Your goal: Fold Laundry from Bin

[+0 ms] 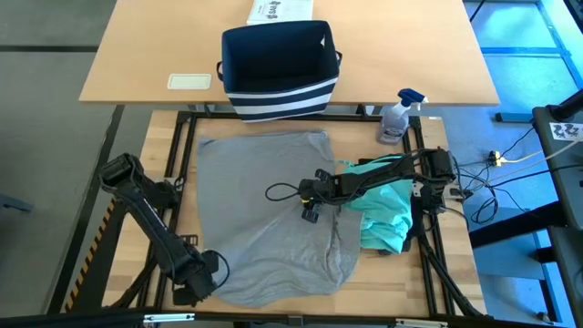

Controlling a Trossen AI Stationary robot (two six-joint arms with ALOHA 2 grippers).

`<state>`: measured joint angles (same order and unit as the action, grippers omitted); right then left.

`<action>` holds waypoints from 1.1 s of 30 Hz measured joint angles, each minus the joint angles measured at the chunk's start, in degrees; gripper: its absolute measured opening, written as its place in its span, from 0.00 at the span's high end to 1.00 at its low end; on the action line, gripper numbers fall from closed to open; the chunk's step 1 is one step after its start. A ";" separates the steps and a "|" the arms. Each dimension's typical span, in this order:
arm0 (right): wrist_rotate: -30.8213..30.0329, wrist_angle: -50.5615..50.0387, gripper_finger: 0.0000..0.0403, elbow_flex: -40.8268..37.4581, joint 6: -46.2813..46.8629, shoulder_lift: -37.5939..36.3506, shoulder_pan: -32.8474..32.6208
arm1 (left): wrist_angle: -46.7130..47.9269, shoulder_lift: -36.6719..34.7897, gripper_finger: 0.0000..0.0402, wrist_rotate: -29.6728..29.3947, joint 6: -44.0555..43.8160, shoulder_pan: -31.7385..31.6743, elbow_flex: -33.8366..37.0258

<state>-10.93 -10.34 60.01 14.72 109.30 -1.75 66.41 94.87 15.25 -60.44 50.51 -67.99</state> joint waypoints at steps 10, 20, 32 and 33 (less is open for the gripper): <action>-1.60 -2.34 0.58 0.04 0.92 -0.02 1.43 | 6.63 -0.02 0.75 2.39 -1.62 0.73 0.00; -1.60 -2.54 0.58 0.00 0.90 -0.02 1.43 | -0.46 -0.07 0.68 -14.36 -12.63 8.00 0.44; -1.54 -2.54 0.58 -0.02 0.87 0.02 1.43 | -11.23 -0.09 0.46 -17.92 -21.87 15.93 9.45; -1.54 -2.52 0.58 -0.04 0.87 0.04 1.43 | -12.56 -0.09 0.45 -19.19 -21.95 16.17 9.92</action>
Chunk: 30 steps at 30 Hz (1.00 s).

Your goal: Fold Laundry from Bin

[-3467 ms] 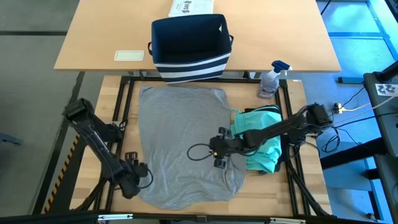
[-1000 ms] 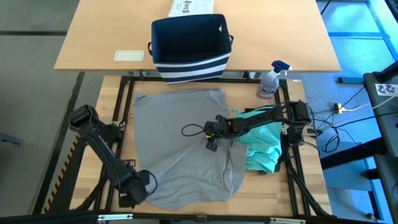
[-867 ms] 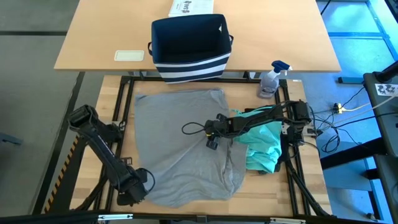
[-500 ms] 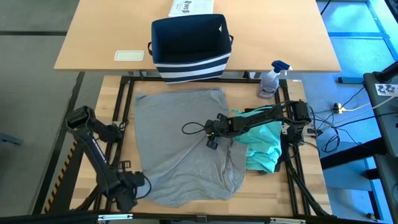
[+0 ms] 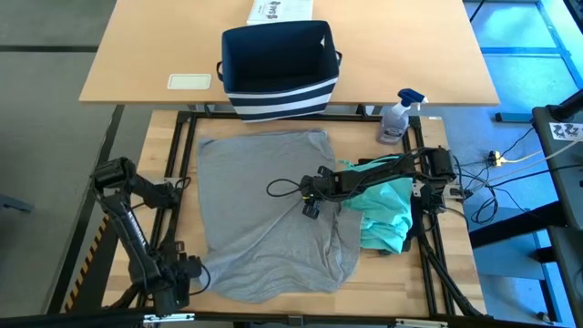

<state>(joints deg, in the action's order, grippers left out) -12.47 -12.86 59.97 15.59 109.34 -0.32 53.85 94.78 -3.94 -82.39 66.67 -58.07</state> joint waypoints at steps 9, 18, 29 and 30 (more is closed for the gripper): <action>0.02 -0.02 0.58 -0.03 -0.02 0.00 0.00 | -6.68 0.00 0.44 -5.15 -2.78 1.45 5.75; 0.02 0.02 0.58 -0.05 -0.07 0.02 0.00 | -10.63 0.00 0.44 -8.08 -2.28 1.42 7.35; 0.07 0.35 0.58 -0.09 -0.50 0.02 0.00 | -10.42 -0.28 0.52 -14.27 -4.08 1.25 11.55; 0.07 0.37 0.58 -0.09 -0.55 0.05 -0.02 | -10.38 -0.29 0.56 -14.52 -4.13 1.25 12.01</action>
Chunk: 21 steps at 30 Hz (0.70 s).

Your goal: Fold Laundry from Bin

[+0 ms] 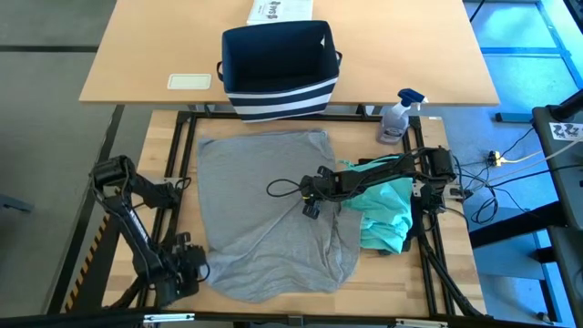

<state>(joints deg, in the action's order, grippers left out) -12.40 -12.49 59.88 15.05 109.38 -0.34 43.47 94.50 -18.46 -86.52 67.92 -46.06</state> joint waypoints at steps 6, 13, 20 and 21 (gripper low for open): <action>0.02 0.07 0.58 0.00 -0.33 0.00 0.00 | 1.27 0.11 0.91 1.03 2.36 -0.43 -0.17; 0.02 0.33 0.58 0.00 -0.35 0.00 0.00 | 18.25 0.55 0.99 15.25 6.72 -2.87 -7.64; 0.04 0.33 0.58 0.00 -0.35 0.00 0.00 | 33.47 0.44 1.00 24.25 14.79 -5.00 -17.31; 0.04 0.33 0.58 0.00 -0.35 0.00 0.00 | 34.35 0.44 1.00 25.23 16.02 -5.20 -17.77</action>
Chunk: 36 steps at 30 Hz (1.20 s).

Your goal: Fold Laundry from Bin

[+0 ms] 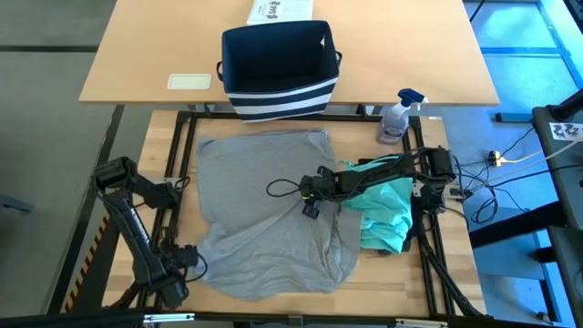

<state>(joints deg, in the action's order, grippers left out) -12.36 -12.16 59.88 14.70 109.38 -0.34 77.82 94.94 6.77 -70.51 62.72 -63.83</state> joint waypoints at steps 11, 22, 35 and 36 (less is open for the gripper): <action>-0.33 0.02 0.58 0.00 -0.02 0.00 0.00 | 12.41 2.21 1.00 -0.21 6.65 -2.08 -0.23; -1.55 -1.74 0.58 0.11 -0.36 -0.01 0.13 | 12.20 1.92 0.83 4.36 9.54 -4.48 -0.07; -0.59 -3.72 0.58 0.11 0.07 -0.07 0.79 | 11.21 1.80 0.65 12.12 4.17 -3.88 -2.07; -0.59 -3.72 0.58 0.11 0.07 -0.07 0.79 | 10.62 1.77 0.64 7.61 3.98 -4.03 -2.80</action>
<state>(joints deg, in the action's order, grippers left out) -12.95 -15.88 59.99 14.76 109.32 0.45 88.44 96.71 14.38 -66.53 58.70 -66.63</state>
